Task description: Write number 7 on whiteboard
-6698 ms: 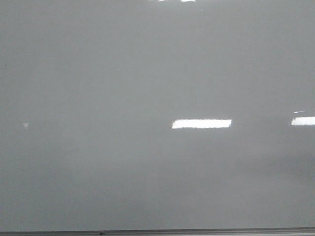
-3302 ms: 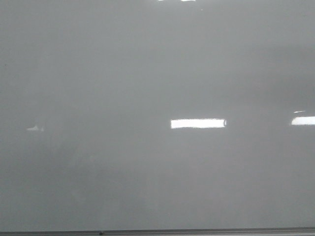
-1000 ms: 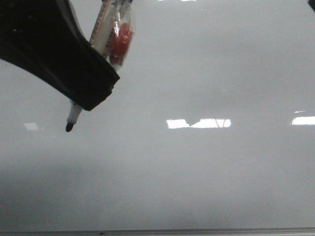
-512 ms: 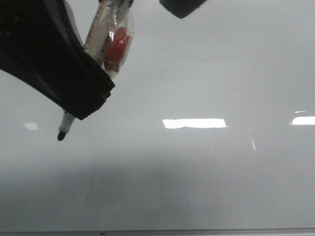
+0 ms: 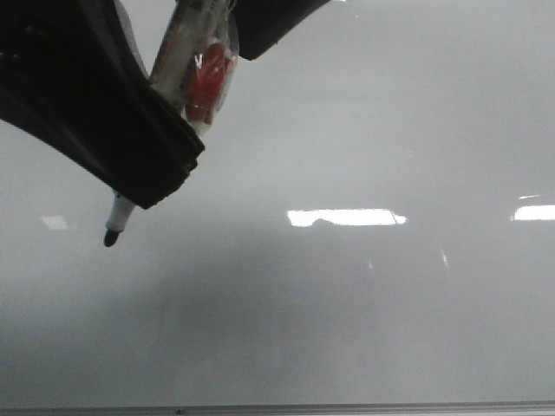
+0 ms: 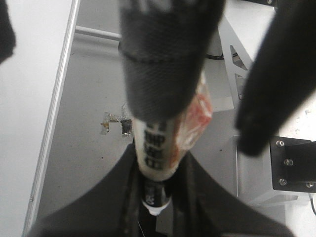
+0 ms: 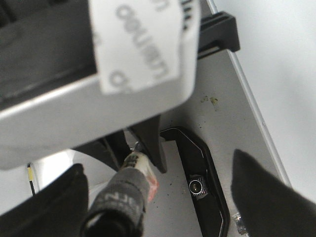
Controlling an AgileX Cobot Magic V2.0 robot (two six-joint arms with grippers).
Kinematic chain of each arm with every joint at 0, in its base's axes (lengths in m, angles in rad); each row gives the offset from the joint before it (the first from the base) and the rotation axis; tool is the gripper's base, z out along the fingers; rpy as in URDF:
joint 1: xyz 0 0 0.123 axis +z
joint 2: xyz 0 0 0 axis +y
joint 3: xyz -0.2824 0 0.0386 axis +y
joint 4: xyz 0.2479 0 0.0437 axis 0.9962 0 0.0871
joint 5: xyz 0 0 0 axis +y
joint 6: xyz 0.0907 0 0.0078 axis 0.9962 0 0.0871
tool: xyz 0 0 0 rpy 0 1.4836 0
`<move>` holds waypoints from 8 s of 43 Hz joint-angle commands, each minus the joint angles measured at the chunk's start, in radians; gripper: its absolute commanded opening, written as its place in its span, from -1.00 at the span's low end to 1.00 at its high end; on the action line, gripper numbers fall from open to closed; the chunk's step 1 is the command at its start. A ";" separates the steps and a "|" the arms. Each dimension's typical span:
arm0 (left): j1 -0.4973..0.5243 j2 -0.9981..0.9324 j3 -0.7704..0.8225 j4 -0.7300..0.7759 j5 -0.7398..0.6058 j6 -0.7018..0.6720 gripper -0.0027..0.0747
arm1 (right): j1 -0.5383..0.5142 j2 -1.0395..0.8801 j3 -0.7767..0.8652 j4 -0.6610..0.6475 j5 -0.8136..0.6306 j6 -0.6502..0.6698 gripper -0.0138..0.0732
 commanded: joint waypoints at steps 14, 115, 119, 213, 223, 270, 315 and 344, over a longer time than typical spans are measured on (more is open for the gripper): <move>-0.006 -0.030 -0.030 -0.073 -0.062 -0.008 -0.97 | 0.003 -0.034 -0.034 0.093 0.073 -0.016 -0.72; 0.155 -1.002 0.584 -0.295 -0.508 -0.015 -0.98 | -0.248 -0.044 0.231 0.049 -0.886 -0.038 -0.84; 0.155 -1.002 0.584 -0.295 -0.508 -0.015 -0.98 | -0.215 -0.031 0.278 0.050 -0.879 -0.053 -0.84; 0.157 -0.540 0.420 -0.416 -0.090 0.142 -0.89 | 0.102 -0.132 0.202 0.484 -0.157 -0.379 -0.83; 0.157 -0.540 0.420 -0.414 -0.087 0.142 -0.98 | 0.102 -0.132 0.202 0.494 -0.194 -0.379 -0.02; 0.586 -0.054 0.270 0.544 -0.718 -0.917 -0.98 | -0.360 -1.143 1.029 0.172 -0.740 -0.068 -0.84; 0.573 -0.079 0.305 0.521 -0.915 -0.917 0.10 | -0.360 -1.177 1.045 0.174 -0.757 -0.068 -0.84; 0.573 -1.006 0.649 0.459 -0.931 -0.917 -0.98 | -0.360 -1.177 1.045 0.174 -0.756 -0.068 -0.84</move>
